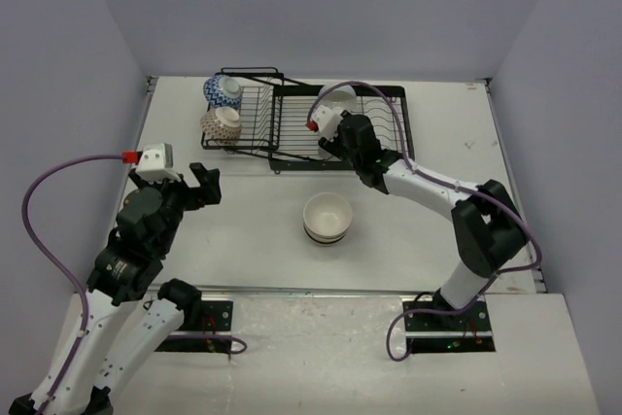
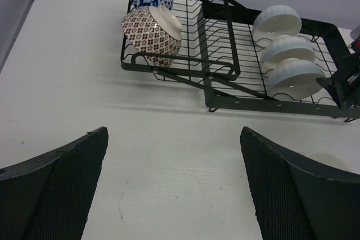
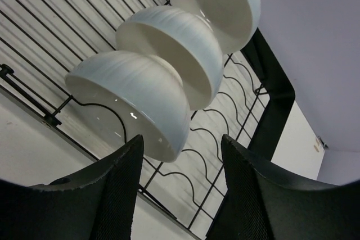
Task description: Unload the bowls from the dish rack
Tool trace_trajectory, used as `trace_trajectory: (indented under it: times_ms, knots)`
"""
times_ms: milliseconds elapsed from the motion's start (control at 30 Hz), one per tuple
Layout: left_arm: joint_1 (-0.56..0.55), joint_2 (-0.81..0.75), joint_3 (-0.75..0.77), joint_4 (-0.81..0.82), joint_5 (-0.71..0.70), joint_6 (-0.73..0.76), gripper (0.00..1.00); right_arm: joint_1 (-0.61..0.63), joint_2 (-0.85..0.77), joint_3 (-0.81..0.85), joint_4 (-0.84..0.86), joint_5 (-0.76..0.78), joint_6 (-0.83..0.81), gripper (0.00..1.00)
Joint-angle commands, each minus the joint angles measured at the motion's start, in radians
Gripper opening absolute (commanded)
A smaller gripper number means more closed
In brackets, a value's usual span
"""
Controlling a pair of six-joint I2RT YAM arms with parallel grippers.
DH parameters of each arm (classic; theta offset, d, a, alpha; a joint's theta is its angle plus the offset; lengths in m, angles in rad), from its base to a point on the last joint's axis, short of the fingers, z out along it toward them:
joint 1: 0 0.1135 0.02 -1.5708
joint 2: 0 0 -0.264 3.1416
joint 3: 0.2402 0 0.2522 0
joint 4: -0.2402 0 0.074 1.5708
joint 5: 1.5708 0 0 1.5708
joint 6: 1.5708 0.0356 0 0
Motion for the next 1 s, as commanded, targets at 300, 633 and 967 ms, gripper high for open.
trace_trajectory:
  times_ms: [300, 633, 967]
  knots:
    - [-0.006, -0.004, -0.004, 0.038, 0.007, 0.021, 1.00, 0.006, 0.066, -0.010, 0.121, 0.014, -0.023, 0.51]
    - [-0.006, 0.202, 0.061, 0.029, 0.171, 0.061, 1.00, 0.006, -0.121, -0.122, 0.023, -0.023, 0.087, 0.74]
    - [-0.323, 0.738, 0.480, -0.216, -0.230, 0.030, 1.00, -0.075, -0.494, -0.170, -0.230, 0.206, 0.642, 0.96]
